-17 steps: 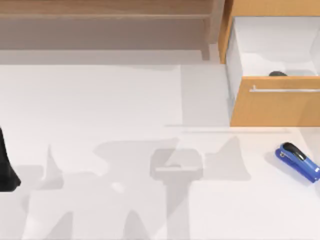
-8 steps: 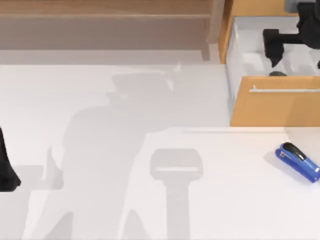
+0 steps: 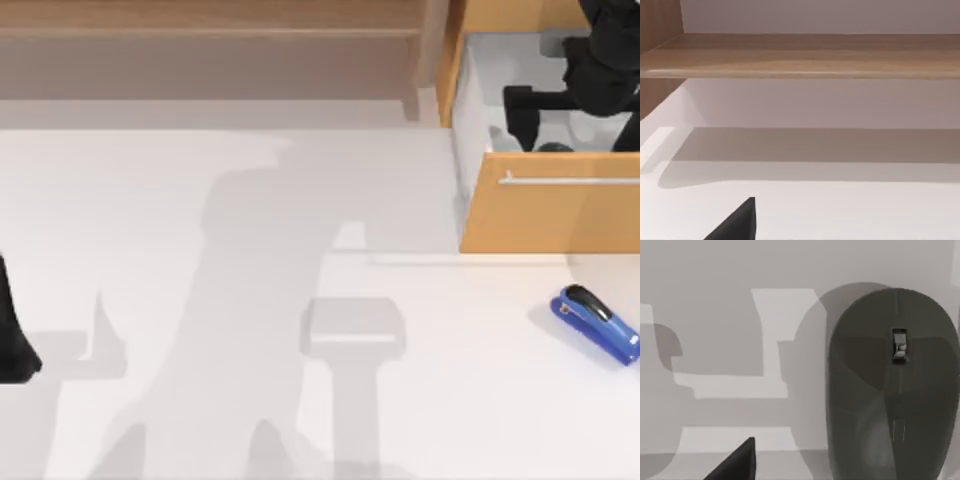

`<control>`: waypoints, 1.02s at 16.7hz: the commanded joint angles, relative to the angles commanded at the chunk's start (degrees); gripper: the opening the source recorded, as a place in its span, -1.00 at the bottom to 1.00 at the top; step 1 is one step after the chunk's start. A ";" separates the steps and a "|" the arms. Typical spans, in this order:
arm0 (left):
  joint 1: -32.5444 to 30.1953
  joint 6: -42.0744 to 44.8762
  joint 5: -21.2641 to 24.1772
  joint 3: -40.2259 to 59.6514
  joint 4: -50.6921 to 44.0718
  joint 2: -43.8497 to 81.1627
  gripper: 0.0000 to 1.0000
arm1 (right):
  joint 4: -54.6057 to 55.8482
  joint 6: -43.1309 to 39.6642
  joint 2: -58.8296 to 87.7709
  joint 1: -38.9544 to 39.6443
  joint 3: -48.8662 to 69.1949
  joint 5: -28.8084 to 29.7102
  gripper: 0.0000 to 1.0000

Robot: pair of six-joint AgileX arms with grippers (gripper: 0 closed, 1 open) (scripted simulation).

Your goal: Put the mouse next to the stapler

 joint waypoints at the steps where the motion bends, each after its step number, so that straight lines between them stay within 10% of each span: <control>1: 0.00 0.00 0.00 0.00 0.00 0.00 1.00 | 0.00 0.00 0.00 0.00 0.00 0.00 1.00; 17: 0.00 0.00 0.00 0.00 0.00 0.00 1.00 | -15.91 5.43 -18.56 5.62 -1.82 0.43 1.00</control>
